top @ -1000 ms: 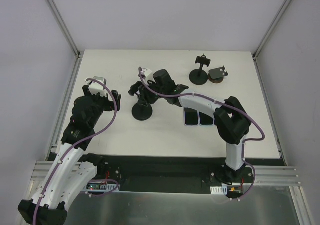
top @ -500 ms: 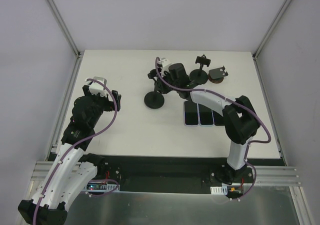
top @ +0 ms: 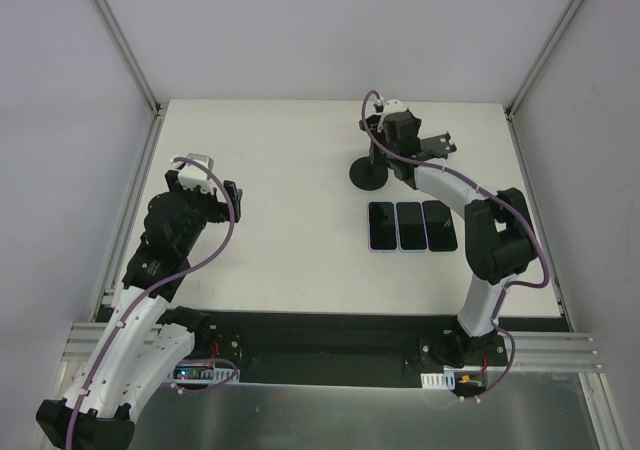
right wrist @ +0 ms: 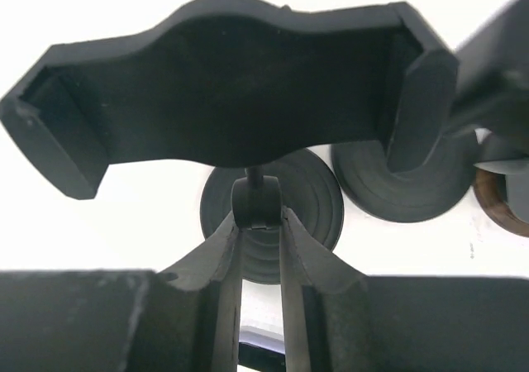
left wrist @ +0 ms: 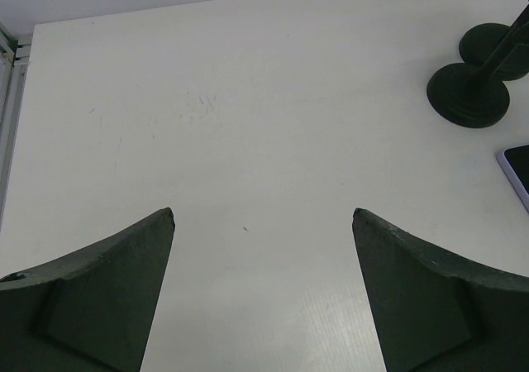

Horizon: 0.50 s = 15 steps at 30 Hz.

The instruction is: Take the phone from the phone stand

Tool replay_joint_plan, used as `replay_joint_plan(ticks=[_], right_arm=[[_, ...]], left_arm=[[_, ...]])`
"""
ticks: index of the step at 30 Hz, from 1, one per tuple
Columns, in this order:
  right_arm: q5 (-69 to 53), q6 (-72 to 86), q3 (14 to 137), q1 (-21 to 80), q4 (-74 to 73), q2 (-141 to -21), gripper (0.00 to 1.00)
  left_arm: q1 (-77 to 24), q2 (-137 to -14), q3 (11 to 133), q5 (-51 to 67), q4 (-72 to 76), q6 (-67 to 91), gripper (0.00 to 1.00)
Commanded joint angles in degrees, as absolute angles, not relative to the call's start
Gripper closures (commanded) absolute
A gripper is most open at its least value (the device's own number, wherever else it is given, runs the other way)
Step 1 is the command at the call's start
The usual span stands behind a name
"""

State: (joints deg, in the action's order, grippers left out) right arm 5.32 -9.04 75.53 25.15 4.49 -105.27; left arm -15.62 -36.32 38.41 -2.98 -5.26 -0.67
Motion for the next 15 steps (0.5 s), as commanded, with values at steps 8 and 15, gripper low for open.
replay_joint_plan(ticks=[8, 15], right_arm=[[-1.65, -4.58, 76.47, 23.11, 0.79, -100.55, 0.32], [-2.99, -3.25, 73.57, 22.94, -2.81, -88.62, 0.04]], left_arm=[[-14.85, -35.07, 38.76, -1.93, -4.13, -1.32, 0.12], [-14.85, -34.19, 38.76, -2.20, -4.13, -1.05, 0.12]])
